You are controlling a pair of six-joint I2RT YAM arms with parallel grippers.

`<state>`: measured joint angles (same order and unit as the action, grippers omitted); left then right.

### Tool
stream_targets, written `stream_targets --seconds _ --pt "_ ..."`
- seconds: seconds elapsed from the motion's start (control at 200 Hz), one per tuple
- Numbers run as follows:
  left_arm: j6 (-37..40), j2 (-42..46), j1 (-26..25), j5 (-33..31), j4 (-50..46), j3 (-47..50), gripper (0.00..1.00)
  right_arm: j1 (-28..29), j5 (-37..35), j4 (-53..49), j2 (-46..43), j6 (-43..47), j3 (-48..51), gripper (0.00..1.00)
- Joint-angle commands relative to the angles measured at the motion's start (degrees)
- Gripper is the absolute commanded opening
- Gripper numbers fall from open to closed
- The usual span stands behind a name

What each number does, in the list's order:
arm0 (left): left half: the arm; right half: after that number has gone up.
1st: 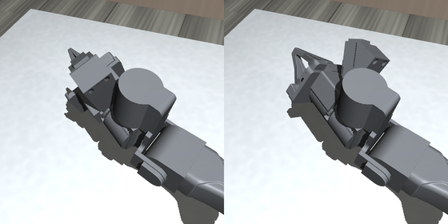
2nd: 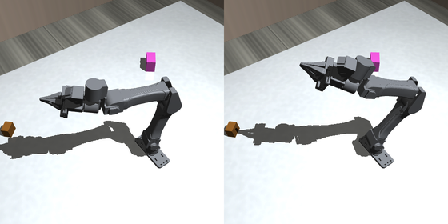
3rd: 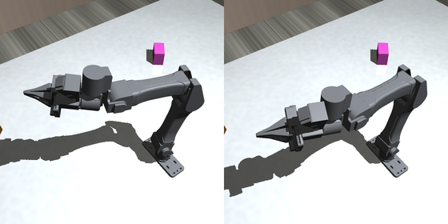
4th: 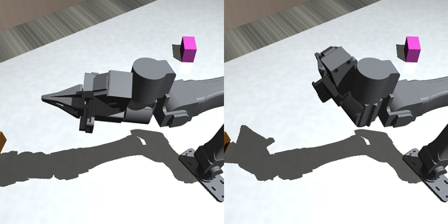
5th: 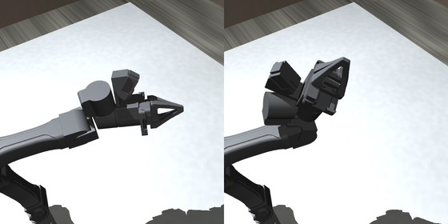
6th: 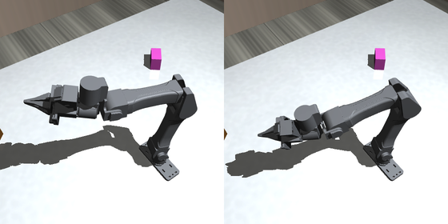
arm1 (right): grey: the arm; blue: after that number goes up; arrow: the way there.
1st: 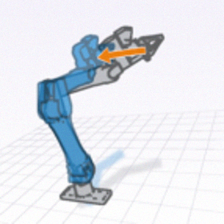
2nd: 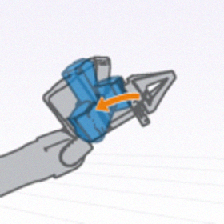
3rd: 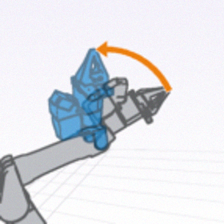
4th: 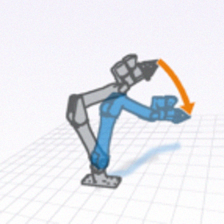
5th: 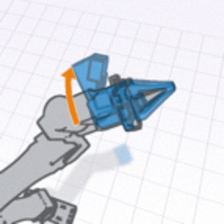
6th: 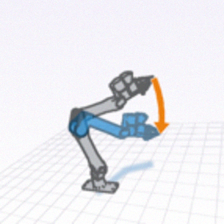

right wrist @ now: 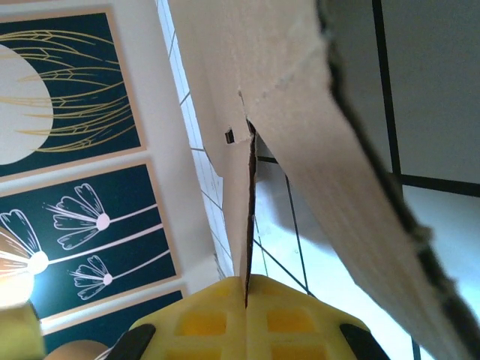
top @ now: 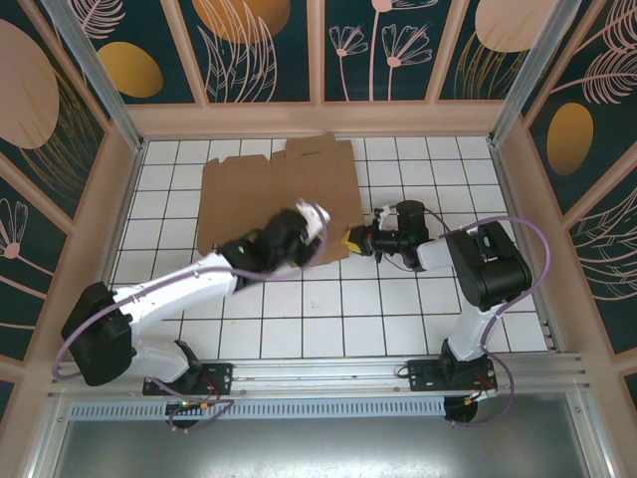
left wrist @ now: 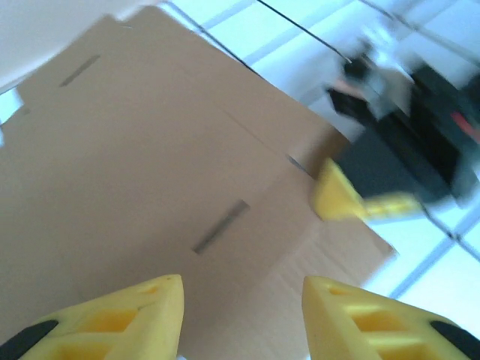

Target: Fold the paper box

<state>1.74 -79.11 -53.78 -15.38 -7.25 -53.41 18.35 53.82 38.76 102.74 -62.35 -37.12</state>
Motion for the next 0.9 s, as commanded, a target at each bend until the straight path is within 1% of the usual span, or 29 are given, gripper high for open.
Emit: stream_targets --seconds 0.0,0.045,0.07,0.115,0.14,0.195,0.21,0.22,0.24,0.33,0.395,0.445,0.586,0.666,0.731,0.776,0.796,0.896 --pt "15.1 -1.3 -6.1 -14.6 6.2 5.2 0.48 -0.5 0.2 6.3 -1.1 -3.9 1.7 0.04" --pt "17.4 -2.9 -7.5 -18.6 9.9 6.7 0.5 -0.5 0.2 7.2 -1.2 -4.3 2.3 0.04" --pt "18.4 -3.7 -7.9 -19.7 11.6 7.4 0.52 -0.5 0.2 7.5 -1.2 -4.5 2.4 0.04" --pt "19.8 -5.1 -8.3 -21.7 15.0 8.8 0.53 -0.4 0.2 7.8 -1.2 -4.7 2.7 0.04" --pt "20.5 -5.9 -8.7 -22.7 17.1 9.6 0.56 -0.5 0.3 8.1 -1.3 -4.9 2.8 0.04" --pt "22.2 -7.3 -9.0 -24.4 21.3 11.2 0.57 -0.4 0.4 8.7 -1.4 -5.2 3.1 0.04" --pt "22.4 -7.8 -8.9 -24.7 21.9 11.4 0.67 -0.5 0.5 8.7 -1.5 -5.3 3.1 0.04" --pt "22.7 -8.1 -9.0 -24.7 22.3 11.5 0.69 -0.4 0.5 8.8 -1.4 -5.3 3.1 0.05" --pt "23.1 -8.6 -9.0 -24.9 23.1 11.8 0.7 -0.5 0.6 8.9 -1.5 -5.4 3.2 0.05" --pt "25.5 -10.3 -9.2 -23.6 26.2 13.8 0.7 -0.4 0.7 8.9 -1.8 -5.4 3.3 0.05" --pt "25.7 -10.3 -9.2 -20.6 26.1 14.3 0.7 -0.5 0.8 8.8 -1.9 -5.4 3.2 0.05" --pt "25.6 -10.2 -9.2 -20.0 27.0 14.6 0.71 -0.5 0.8 8.7 -2.0 -5.5 3.2 0.06" --pt "28.2 -12.5 -9.2 -23.2 31.5 15.2 0.68 -0.4 0.8 9.4 -2.3 -6.0 3.4 0.06" --pt "31.8 -15.1 -9.2 -26.3 40.7 17.4 0.67 -0.5 0.8 9.4 -2.3 -6.0 3.3 0.06" --pt "33.6 -18.1 -9.3 -27.6 43.8 17.5 0.65 -0.5 0.8 9.5 -2.0 -6.2 3.3 0.06" --pt "34.8 -18.7 -9.5 -28.7 46.2 17.6 0.65 -0.4 0.8 10.0 -1.8 -6.7 3.3 0.06" --pt "35.2 -20.4 -9.4 -28.9 47.2 17.8 0.65 -0.4 0.9 10.3 -1.8 -6.9 3.4 0.06" --pt "35.9 -21.3 -9.5 -29.8 50.0 18.1 0.64 -0.4 1.2 10.6 -1.8 -7.4 3.3 0.06"
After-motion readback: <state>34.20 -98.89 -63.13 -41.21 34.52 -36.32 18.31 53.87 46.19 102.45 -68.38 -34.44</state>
